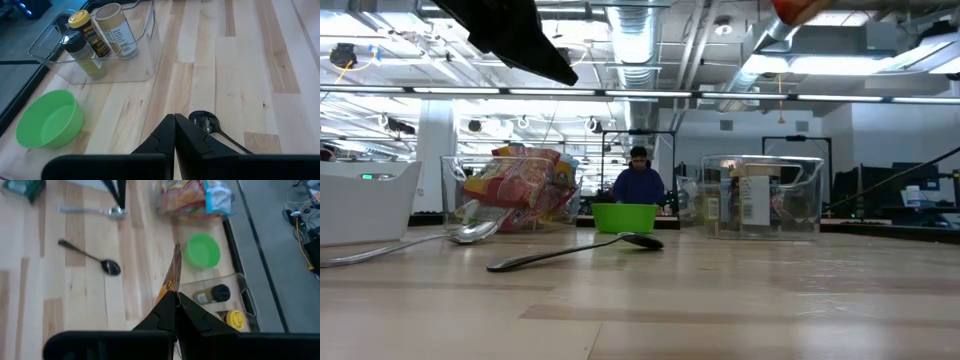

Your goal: Pick & Place Food Item

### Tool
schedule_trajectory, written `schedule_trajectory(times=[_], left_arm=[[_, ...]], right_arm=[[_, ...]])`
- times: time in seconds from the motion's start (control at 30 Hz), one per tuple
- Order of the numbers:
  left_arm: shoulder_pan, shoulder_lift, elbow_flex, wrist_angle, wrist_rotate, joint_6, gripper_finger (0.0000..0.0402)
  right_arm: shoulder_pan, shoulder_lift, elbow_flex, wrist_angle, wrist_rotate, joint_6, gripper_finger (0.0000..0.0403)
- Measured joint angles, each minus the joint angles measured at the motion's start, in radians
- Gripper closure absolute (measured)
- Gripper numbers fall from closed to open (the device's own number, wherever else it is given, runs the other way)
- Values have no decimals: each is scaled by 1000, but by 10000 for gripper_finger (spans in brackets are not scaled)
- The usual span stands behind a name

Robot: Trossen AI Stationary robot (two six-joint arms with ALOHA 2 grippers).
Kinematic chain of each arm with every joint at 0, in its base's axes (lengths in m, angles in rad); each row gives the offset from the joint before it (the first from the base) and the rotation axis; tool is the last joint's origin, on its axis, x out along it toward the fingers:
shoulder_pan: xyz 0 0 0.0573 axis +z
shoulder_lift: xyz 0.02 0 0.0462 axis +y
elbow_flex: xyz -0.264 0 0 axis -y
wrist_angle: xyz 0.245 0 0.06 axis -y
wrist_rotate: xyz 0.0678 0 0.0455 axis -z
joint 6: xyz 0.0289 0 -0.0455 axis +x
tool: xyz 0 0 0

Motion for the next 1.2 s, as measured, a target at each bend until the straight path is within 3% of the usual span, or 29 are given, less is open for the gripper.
schedule_trajectory(times=[0.4,0.67,0.93,1.2], left_arm=[[0,0,0,14,0,2,402],[0,0,0,20,0,2,402],[0,0,0,21,0,3,402],[0,0,0,25,0,3,402]], right_arm=[[-6,-92,0,34,58,-9,403],[-13,-83,0,77,88,-59,403],[-75,-105,-70,325,-104,-275,403],[-170,-159,-222,468,-177,-326,403]])
